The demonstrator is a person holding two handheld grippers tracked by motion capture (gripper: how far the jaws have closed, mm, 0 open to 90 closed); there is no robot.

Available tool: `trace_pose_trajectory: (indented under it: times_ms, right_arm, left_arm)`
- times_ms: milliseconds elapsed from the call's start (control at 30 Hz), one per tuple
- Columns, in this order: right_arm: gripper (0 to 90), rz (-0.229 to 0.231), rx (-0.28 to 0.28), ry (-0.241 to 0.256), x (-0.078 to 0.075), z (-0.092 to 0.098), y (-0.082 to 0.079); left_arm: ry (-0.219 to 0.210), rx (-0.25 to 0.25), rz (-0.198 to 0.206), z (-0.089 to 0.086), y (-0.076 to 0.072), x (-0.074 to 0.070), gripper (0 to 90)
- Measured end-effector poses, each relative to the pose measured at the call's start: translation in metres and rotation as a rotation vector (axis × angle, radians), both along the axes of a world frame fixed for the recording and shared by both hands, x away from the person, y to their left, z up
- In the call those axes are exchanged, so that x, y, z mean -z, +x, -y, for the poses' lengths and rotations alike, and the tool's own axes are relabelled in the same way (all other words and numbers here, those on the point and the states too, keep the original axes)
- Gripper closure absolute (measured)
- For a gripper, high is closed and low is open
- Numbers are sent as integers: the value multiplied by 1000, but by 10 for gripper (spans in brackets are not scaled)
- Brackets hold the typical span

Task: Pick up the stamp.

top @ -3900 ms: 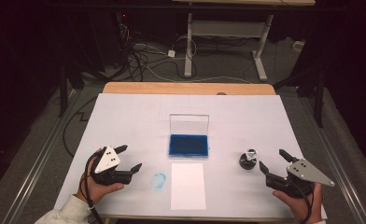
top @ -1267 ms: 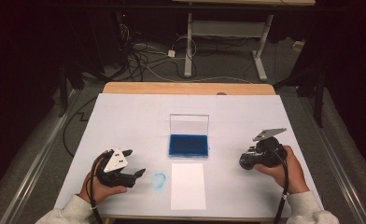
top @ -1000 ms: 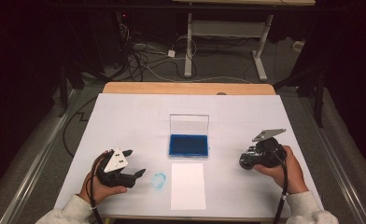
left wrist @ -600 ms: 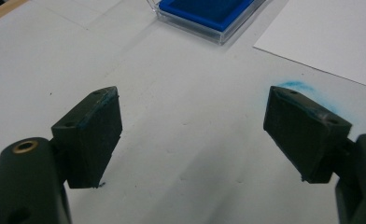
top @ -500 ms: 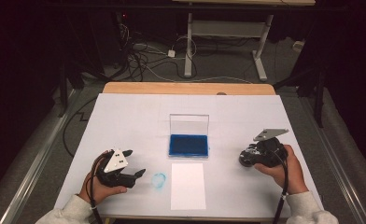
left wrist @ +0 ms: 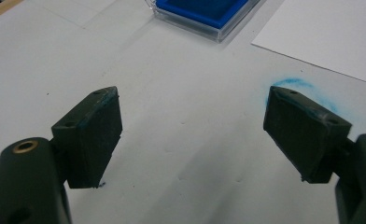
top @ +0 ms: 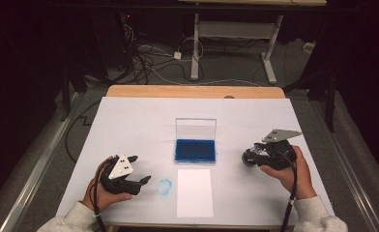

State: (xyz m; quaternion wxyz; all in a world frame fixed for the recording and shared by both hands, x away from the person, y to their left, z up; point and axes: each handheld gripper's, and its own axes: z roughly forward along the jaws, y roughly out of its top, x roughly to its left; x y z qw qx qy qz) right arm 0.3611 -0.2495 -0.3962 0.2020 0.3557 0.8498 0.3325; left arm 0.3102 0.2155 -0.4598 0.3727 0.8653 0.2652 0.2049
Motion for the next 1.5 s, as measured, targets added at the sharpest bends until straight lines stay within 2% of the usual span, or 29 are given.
trace_pose_trajectory:
  times_ms: [467,667,900,1500]
  right_arm:
    - [569,54,-27,20,-11,-15,3]
    - [570,70,-30,40,-15,-18,4]
    - [570,79,-43,58,-18,-25,6]
    - [570,114,-90,93,-29,-41,-1]
  left_arm:
    - [-2,0,-3,0,1,1,190]
    - [-19,-4,-13,0,4,3,189]
    - [-20,3,-16,1,5,5,190]
    - [-21,11,-17,5,10,6,190]
